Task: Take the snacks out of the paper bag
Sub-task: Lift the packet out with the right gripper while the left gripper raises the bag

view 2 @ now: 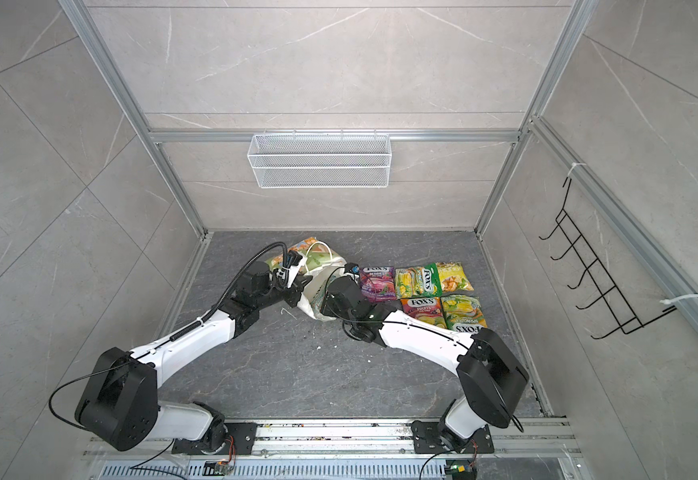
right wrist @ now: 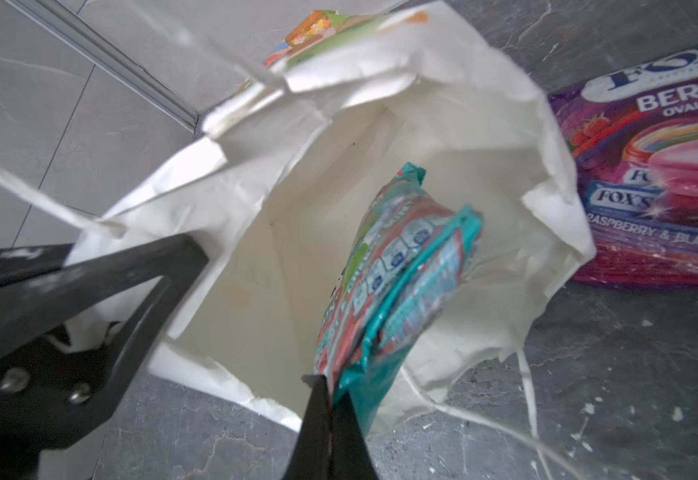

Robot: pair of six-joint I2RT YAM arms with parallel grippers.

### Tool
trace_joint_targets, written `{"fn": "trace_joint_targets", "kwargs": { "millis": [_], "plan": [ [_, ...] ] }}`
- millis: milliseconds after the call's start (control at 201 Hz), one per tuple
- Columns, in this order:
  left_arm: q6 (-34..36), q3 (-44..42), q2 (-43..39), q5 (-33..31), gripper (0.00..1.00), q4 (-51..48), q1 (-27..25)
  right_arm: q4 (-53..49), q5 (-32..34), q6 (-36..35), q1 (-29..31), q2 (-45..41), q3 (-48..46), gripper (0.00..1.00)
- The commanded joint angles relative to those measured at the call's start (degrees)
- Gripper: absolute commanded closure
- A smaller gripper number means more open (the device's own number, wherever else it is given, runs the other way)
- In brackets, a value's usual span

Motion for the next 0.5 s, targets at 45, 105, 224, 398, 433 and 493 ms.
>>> {"fn": "trace_joint_targets", "kwargs": {
  "millis": [45, 105, 224, 398, 433, 493],
  "plan": [
    [-2.02, 3.93, 0.08, -3.0, 1.0, -1.47, -0.04, -2.66, -3.02, -4.92, -0.04, -2.79, 4.72, 1.0],
    [-2.16, 4.18, 0.0, -3.67, 1.0, -1.95, 0.01, -3.18, -3.72, -5.52, -0.21, -3.22, 5.38, 1.0],
    [-2.71, 4.82, -0.18, -4.74, 1.0, -2.8, -0.04, -4.87, -4.21, -6.71, -0.63, -3.96, 6.87, 1.0],
    [-4.09, 7.49, -0.01, -8.05, 1.0, -6.99, 0.03, -7.77, -7.05, -8.77, -2.2, -6.02, 9.85, 1.0],
    [-4.4, 8.12, -0.01, -8.6, 1.0, -7.85, 0.0, -8.26, -7.95, -9.44, -2.61, -6.46, 10.53, 1.0],
    [-5.24, 9.14, 0.04, -10.02, 1.0, -9.25, -0.02, -8.93, -10.51, -11.39, -3.4, -7.11, 11.77, 1.0]
  ]
}}
